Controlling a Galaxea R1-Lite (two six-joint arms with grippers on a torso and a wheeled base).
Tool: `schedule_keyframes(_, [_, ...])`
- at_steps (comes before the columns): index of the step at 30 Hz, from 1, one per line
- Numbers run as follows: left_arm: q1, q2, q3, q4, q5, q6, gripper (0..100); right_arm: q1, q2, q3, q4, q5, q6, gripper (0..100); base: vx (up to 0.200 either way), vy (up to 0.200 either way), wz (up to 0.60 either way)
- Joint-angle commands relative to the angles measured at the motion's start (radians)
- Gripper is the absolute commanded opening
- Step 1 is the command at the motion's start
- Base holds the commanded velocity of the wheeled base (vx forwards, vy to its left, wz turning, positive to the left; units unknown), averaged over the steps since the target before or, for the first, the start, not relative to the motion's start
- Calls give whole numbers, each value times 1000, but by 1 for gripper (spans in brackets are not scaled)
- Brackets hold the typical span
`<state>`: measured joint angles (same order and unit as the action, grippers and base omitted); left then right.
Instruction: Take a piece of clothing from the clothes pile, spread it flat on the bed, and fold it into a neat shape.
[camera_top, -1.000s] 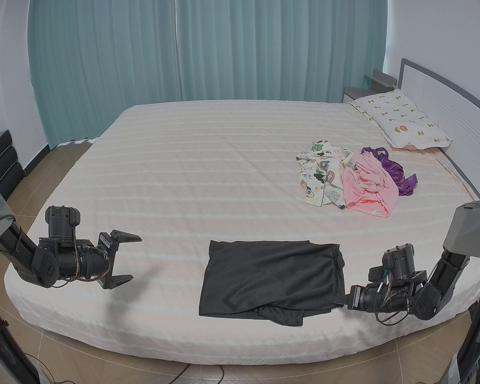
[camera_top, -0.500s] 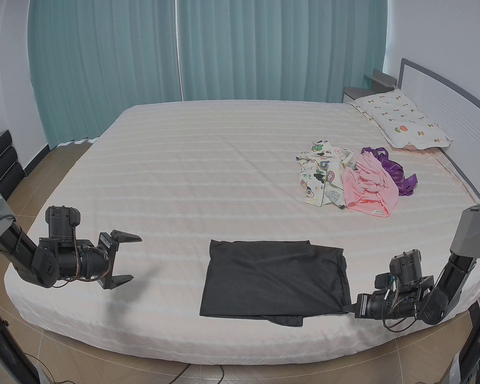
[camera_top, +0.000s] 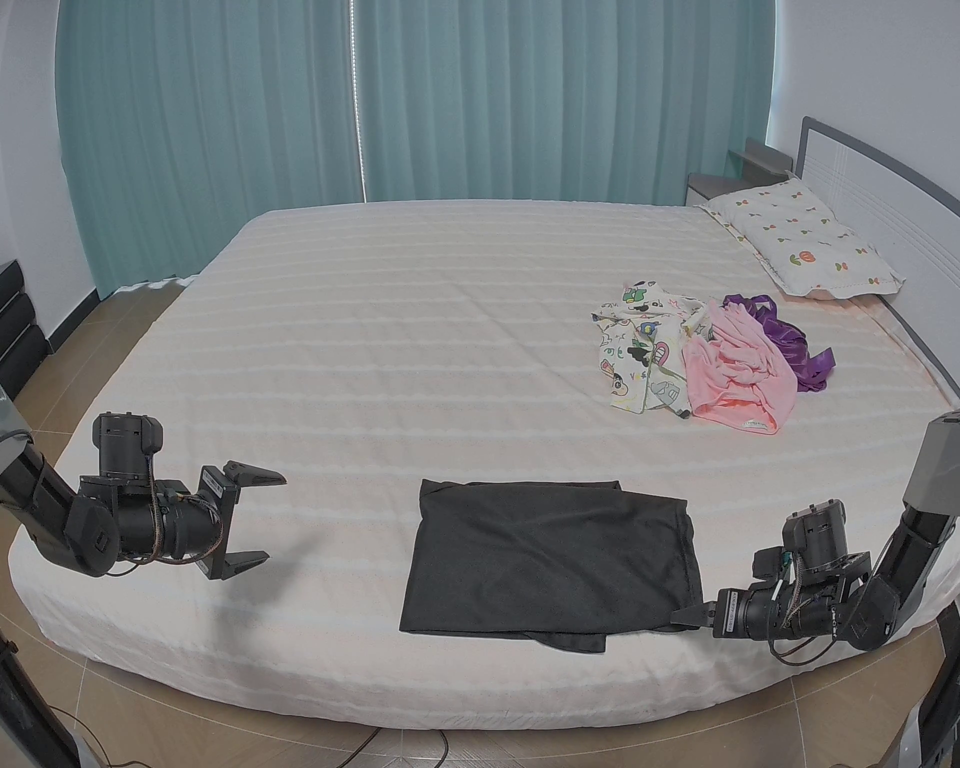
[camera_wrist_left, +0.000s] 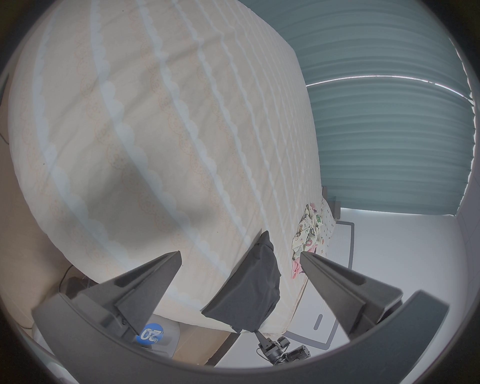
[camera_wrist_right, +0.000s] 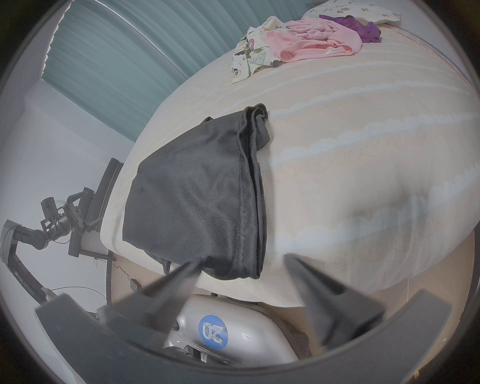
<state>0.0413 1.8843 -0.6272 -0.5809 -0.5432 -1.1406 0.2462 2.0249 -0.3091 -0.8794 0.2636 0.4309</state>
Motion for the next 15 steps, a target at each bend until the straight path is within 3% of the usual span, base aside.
schedule_keyframes(1, [0, 4, 0, -1, 0, 1, 100, -2, -15, -5, -4, -1, 3, 100, 0, 0, 0])
schedule_keyframes(8, [-1, 6, 1, -1, -1, 1, 100, -34, -61, -50, -4, -3, 39, 100, 0, 0, 0])
schedule_keyframes(12, [-15, 6, 3, -1, -1, -1, 100, -65, -32, -166, 3, -4, 169, 100, 0, 0, 0])
schedule_keyframes(15, [-21, 7, 3, 1, -1, -1, 100, -65, 57, -278, 5, -46, 263, 100, 0, 0, 0])
